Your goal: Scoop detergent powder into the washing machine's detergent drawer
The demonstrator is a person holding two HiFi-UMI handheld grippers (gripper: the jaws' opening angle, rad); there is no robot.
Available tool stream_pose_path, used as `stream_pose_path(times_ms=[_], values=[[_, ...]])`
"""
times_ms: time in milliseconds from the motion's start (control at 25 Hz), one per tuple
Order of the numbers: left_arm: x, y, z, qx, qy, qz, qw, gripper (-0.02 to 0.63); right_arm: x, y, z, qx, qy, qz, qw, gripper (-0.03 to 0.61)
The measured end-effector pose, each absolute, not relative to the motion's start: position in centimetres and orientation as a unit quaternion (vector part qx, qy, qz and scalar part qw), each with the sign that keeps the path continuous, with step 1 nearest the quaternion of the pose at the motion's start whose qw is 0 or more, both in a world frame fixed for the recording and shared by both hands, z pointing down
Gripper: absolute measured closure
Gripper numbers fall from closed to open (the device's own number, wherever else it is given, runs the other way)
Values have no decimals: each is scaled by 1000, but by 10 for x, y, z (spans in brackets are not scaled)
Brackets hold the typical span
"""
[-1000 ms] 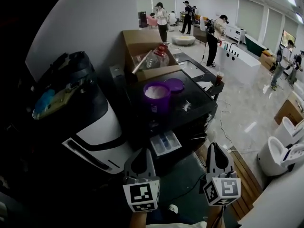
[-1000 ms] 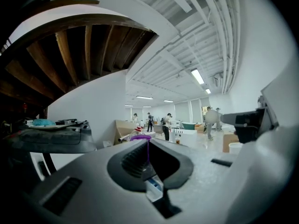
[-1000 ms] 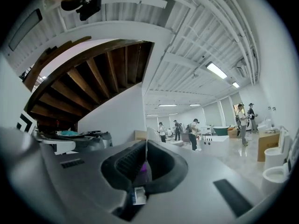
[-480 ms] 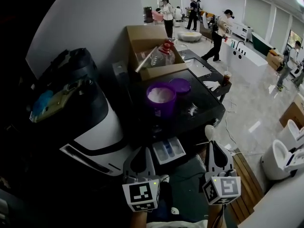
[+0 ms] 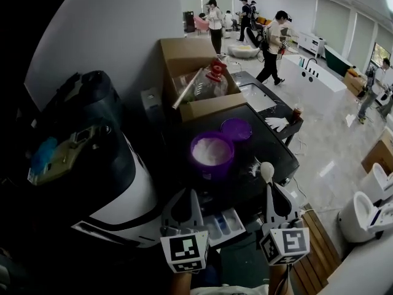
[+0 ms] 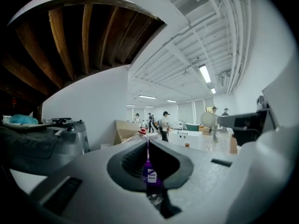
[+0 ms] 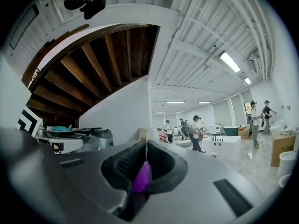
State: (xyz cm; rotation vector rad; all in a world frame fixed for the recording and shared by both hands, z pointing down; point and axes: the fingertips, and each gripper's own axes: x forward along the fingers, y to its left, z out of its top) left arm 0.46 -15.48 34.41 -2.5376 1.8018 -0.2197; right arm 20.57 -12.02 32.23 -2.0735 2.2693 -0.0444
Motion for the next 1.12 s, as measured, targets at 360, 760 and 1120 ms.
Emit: stream_pose_path(times_ms=[360,760,1120], values=[[-8,-249,341,-811,580,-71,4,604,186,-215,325,-660,750,-26,11,558],[-27,-305,360,-809,582,-82,-17,604,167,-278,351,-639,765,-64,-50,558],[-34,-330,386,-808,579,-100,-39,604,156,-303,378,-625,770,-91,-90,558]])
